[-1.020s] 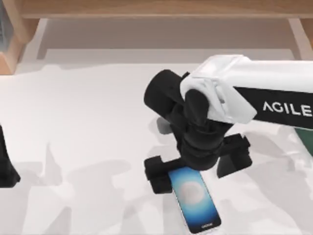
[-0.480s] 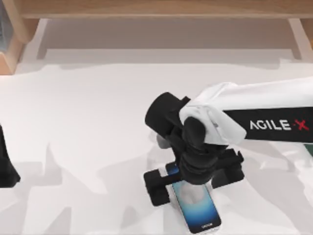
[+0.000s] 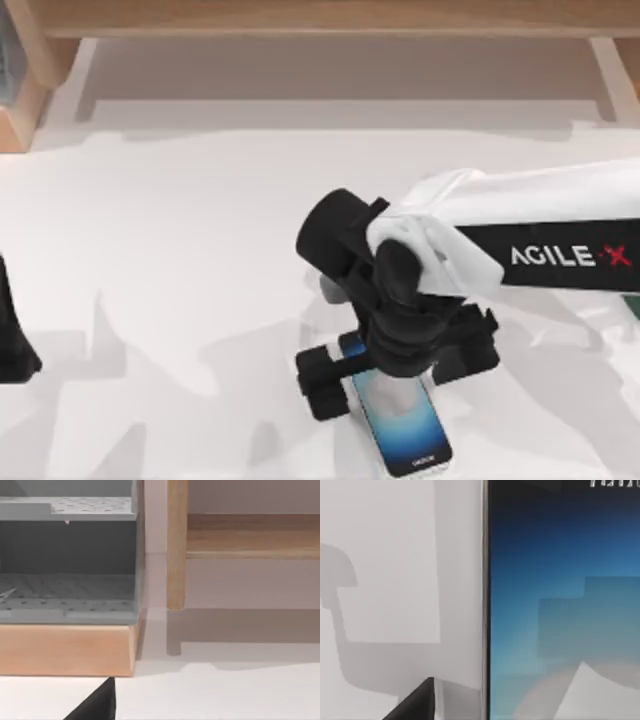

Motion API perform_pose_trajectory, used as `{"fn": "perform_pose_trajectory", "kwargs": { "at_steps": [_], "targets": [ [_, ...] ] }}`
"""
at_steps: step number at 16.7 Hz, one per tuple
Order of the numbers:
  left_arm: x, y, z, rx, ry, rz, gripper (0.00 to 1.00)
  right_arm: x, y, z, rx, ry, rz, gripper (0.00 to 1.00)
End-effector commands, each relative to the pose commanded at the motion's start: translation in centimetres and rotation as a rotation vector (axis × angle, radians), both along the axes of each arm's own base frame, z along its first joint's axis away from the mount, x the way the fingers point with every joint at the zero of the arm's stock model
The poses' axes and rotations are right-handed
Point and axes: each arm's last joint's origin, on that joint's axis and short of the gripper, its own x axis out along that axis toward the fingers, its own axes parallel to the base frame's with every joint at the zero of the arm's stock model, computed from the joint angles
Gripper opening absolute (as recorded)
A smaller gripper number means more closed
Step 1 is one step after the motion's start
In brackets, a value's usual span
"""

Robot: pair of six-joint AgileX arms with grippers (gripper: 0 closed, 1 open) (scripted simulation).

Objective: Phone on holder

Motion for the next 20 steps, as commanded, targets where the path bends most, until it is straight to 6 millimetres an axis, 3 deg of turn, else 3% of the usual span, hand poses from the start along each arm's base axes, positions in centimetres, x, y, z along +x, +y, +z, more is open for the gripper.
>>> {"fn": "perform_pose_trajectory", "kwargs": {
  "at_steps": [7,15,16,20],
  "targets": [
    [0.0,0.0,0.0,0.0,0.0,0.0,1.0,0.0,0.0,0.0,0.0,0.0,0.0,0.02],
    [0.0,0.0,0.0,0.0,0.0,0.0,1.0,0.0,0.0,0.0,0.0,0.0,0.0,0.0],
    [0.0,0.0,0.0,0.0,0.0,0.0,1.0,0.0,-0.1,2.1,0.01,-0.032,0.0,0.0],
    [0.0,0.0,0.0,0.0,0.0,0.0,1.0,0.0,-0.1,3.2,0.006,-0.028,0.002,0.0]
  ]
}}
